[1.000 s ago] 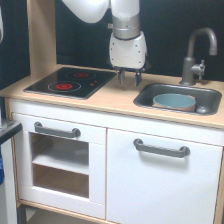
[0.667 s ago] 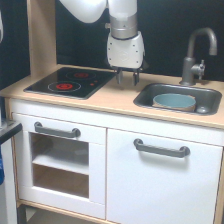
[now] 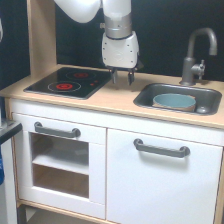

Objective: Place the pot in the sink

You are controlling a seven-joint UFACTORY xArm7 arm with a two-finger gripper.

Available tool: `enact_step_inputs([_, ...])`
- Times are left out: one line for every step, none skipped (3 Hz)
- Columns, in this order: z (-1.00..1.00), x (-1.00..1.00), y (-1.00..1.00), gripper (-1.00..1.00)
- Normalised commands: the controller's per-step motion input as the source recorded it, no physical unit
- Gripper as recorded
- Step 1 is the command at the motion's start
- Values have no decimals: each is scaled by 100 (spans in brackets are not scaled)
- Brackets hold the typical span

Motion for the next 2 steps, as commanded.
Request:
enact_step_inputs([39,-32,-16,99])
enact_step_inputs([47,-40,-19,99])
